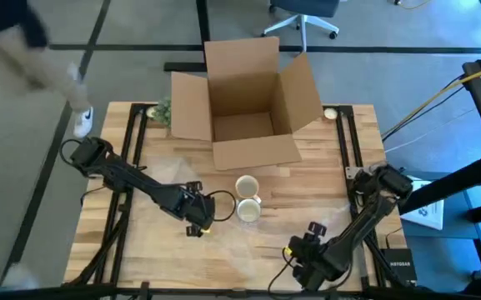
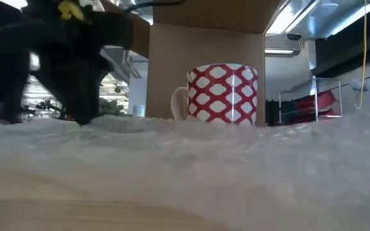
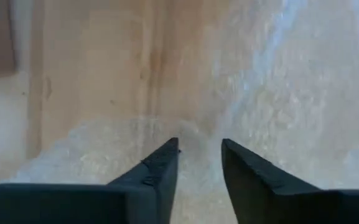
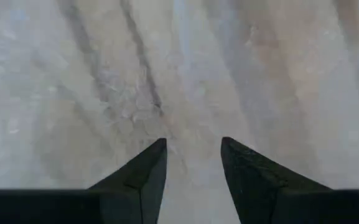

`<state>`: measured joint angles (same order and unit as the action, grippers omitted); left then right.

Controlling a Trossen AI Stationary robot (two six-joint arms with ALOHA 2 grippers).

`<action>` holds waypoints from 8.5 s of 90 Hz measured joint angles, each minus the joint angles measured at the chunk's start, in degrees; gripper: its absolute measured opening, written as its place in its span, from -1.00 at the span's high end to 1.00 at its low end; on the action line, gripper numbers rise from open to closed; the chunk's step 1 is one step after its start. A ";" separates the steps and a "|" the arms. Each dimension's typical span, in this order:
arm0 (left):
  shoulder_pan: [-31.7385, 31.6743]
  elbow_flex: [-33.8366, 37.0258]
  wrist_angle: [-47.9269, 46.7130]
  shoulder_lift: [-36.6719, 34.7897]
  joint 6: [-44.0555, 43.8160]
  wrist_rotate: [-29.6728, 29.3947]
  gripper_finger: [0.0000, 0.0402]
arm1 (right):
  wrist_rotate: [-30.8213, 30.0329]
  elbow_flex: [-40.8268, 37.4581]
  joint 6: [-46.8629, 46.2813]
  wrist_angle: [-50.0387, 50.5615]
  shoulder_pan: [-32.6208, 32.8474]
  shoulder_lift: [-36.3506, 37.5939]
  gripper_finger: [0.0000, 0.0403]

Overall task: Wrap mug
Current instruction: Wrap the red mug with transparent bubble wrap

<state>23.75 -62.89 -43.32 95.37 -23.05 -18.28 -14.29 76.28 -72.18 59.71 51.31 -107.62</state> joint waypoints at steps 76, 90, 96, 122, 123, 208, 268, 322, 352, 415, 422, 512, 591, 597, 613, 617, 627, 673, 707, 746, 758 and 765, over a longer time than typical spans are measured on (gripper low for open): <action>13.84 2.72 -10.08 -19.75 -15.95 -14.84 0.27 | -4.80 4.35 10.59 -13.87 -27.20 6.76 -0.46; 15.61 5.97 -10.10 -19.86 -20.28 -16.84 0.27 | -6.28 4.22 6.21 -10.23 -27.93 6.20 -0.50; 16.13 7.06 -9.47 -19.86 -21.28 -17.22 0.27 | -6.74 3.98 5.04 -10.93 -28.32 5.74 -0.48; 17.04 8.61 -5.68 -19.86 -20.71 -17.38 0.27 | -4.10 2.50 3.04 -11.90 -28.50 2.14 -0.24; 17.06 8.62 -5.49 -19.86 -20.49 -17.38 0.27 | -4.11 2.50 3.03 -12.06 -28.50 2.01 -0.23; 17.16 8.61 -0.54 -19.84 -17.00 -17.97 0.27 | -4.92 21.30 9.01 8.37 -22.94 2.72 0.98; 17.09 8.61 2.50 -19.84 -14.98 -17.97 0.27 | -3.04 2.80 -5.57 -4.23 -14.22 2.54 0.99; 16.85 8.61 2.39 -19.83 -18.76 -16.85 0.27 | -3.26 -1.41 -4.01 -11.53 -14.22 2.59 0.66; 16.45 8.61 2.40 -19.84 -18.25 -16.54 0.26 | -2.01 3.77 -1.60 -5.25 -14.23 4.21 -0.07; 14.66 7.71 30.85 0.81 2.24 0.17 -0.02 | -17.59 10.33 -15.54 1.69 1.93 1.12 -0.33; 14.58 6.47 30.74 4.37 2.04 0.14 -0.01 | -17.28 10.29 -17.14 1.70 2.66 -0.34 -0.33; 15.91 -2.31 31.73 8.80 7.68 -3.24 0.99 | -18.76 10.29 -27.80 -0.02 9.14 -3.76 -0.33; 3.86 -11.24 47.01 10.41 32.81 1.42 1.00 | -29.20 10.24 -18.84 -0.09 5.57 -10.68 -0.33; 3.50 -11.24 46.85 10.83 32.21 1.51 1.00 | -29.96 10.24 -15.33 -1.55 4.63 -10.68 -0.33; 3.63 -11.24 47.12 10.98 32.72 1.71 1.00 | -31.18 10.24 -8.16 -5.54 2.81 -10.68 -0.33; 3.63 -11.24 47.25 10.98 32.75 1.77 1.00 | -31.13 10.24 -5.87 -7.06 2.42 -10.68 -0.33; 3.37 -11.04 50.10 11.95 32.92 1.77 1.00 | -31.13 10.24 -2.97 -9.56 1.70 -10.68 -0.33; 2.89 -10.89 52.20 18.51 27.70 2.45 1.00 | -25.78 12.45 0.86 -4.52 1.73 -9.73 -0.33; 2.89 -10.95 52.40 18.65 26.01 2.15 1.00 | -27.48 27.26 7.52 16.67 0.77 -4.11 -0.28; 3.63 -10.86 53.03 18.76 26.24 1.18 1.00 | -14.90 24.18 26.08 0.91 -8.96 -5.28 0.90; 3.63 -10.84 53.03 18.76 26.22 1.14 1.00 | -9.53 19.06 27.67 -6.88 -10.93 -5.28 0.97; 3.63 -10.78 52.41 18.74 26.25 1.18 1.00 | -7.82 14.93 27.62 -12.23 -11.31 -5.13 0.98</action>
<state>27.38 -73.67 9.09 114.10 3.19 -17.11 -22.10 91.20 -44.56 47.48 40.00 -112.74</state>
